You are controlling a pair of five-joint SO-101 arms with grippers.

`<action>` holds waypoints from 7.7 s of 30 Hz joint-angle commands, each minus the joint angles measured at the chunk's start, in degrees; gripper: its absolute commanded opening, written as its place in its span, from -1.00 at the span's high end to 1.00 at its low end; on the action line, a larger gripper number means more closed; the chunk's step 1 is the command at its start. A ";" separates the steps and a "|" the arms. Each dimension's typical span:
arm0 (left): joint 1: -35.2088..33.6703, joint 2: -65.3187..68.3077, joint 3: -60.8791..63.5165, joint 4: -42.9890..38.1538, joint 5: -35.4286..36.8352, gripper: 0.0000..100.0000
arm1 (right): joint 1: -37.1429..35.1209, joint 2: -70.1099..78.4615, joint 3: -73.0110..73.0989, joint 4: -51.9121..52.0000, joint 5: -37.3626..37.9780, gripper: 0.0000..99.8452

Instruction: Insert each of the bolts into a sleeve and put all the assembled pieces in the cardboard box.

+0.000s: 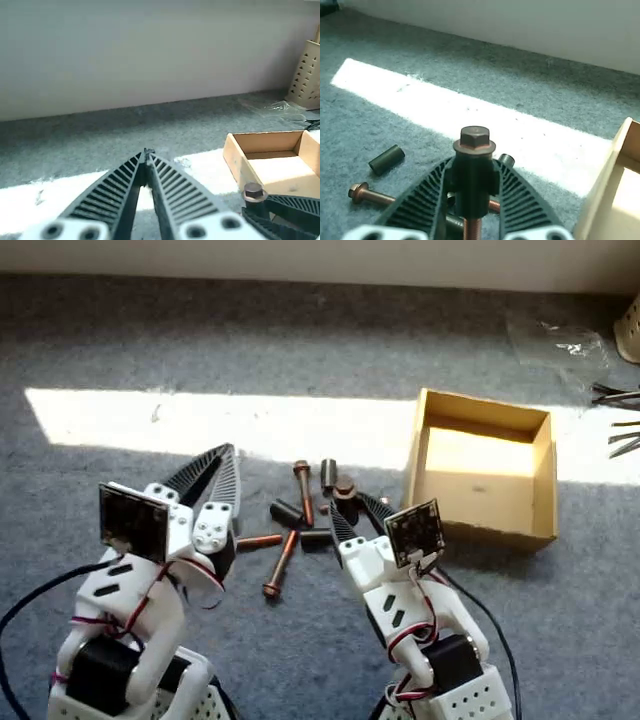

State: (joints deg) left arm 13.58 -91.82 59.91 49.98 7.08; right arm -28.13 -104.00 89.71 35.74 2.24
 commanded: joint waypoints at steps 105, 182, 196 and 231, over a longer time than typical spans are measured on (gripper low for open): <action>-17.01 -0.22 20.35 1.93 -5.63 0.98 | 28.44 101.41 -63.08 1.89 0.44 0.71; -17.36 -0.13 37.76 8.53 -5.71 0.99 | 20.18 63.34 -49.01 10.24 0.62 0.99; -17.36 -0.13 37.76 8.53 -5.71 0.99 | 20.18 63.34 -48.92 10.24 0.62 0.99; -17.36 -0.13 37.76 8.53 -5.71 0.99 | 20.18 63.34 -47.78 9.98 0.62 0.99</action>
State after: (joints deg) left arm -3.30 -91.30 96.13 58.24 1.45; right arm -7.38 -39.12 42.42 45.76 2.59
